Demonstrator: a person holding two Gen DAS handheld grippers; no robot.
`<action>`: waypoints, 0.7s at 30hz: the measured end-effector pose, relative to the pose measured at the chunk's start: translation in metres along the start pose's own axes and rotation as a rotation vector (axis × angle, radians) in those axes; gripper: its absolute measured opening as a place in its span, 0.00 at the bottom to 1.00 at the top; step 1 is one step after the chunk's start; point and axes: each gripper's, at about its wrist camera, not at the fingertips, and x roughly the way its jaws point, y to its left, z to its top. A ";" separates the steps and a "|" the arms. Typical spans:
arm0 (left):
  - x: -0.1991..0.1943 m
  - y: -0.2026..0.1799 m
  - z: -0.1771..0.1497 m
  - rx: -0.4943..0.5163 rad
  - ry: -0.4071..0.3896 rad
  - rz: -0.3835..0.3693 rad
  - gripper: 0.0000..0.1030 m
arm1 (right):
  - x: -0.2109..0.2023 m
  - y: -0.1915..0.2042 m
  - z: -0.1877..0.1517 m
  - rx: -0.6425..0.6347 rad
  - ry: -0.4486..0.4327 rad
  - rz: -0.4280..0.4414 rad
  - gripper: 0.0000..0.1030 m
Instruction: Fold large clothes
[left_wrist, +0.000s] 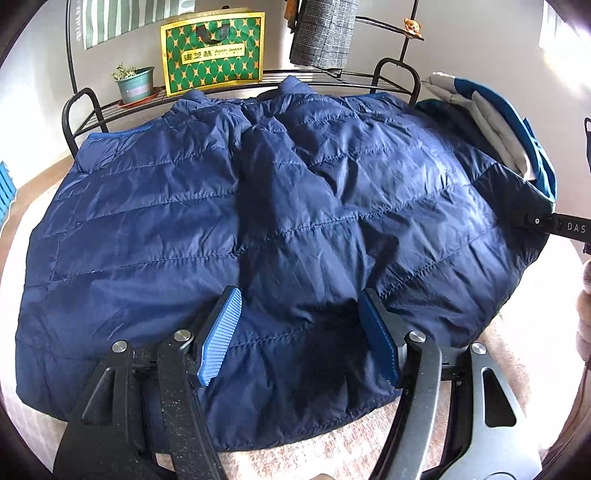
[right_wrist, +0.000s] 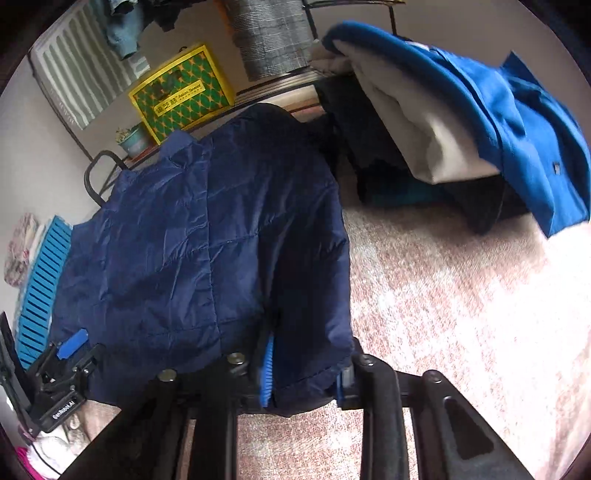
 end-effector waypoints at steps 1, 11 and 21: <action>-0.009 0.005 0.001 -0.021 -0.010 -0.016 0.66 | -0.010 0.010 0.004 -0.039 -0.027 -0.012 0.12; -0.133 0.103 -0.020 -0.242 -0.173 0.028 0.66 | -0.084 0.103 0.035 -0.309 -0.225 -0.045 0.07; -0.207 0.195 -0.073 -0.452 -0.276 0.138 0.66 | -0.126 0.236 0.037 -0.580 -0.344 0.020 0.06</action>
